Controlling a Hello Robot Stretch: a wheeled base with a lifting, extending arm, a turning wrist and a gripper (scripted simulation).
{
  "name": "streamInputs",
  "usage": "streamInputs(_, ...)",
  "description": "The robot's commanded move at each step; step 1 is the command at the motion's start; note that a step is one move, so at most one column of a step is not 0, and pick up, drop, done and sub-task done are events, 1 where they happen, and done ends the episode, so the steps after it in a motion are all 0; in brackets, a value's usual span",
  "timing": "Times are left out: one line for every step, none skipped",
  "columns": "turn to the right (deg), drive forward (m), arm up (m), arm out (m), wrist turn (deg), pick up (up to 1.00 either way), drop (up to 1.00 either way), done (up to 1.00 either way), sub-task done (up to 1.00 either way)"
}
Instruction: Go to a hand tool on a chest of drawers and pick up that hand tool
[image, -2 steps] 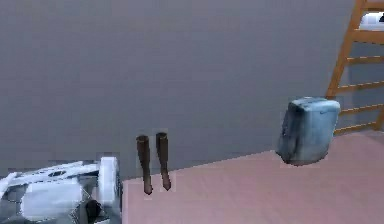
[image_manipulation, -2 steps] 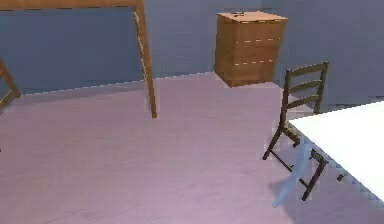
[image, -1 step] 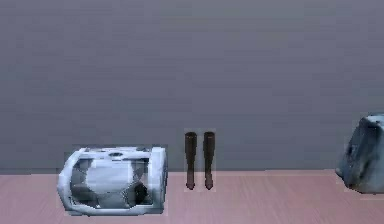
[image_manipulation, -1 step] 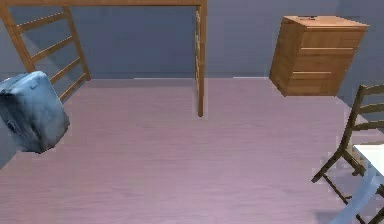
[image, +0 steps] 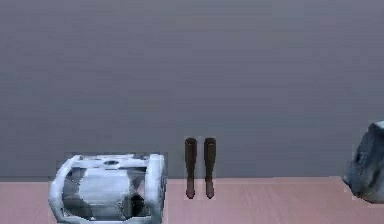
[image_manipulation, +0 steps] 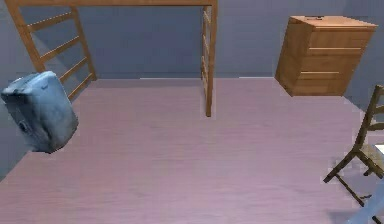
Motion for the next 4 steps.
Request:
streamInputs(45.0, 0.0, 0.0, 0.0, 0.0, 0.0, 0.0, 0.0, 0.0)
streamInputs(9.0, 0.0, 0.0, 0.0, 0.0, 0.0, 0.0, 0.0, 0.0)
streamInputs(0.0, 0.35, 0.0, 0.0, 0.0, 0.0, 0.0, 0.0, 0.0)
streamInputs(45.0, 0.0, 0.0, 0.0, 0.0, 0.0, 0.0, 0.0, 0.0)
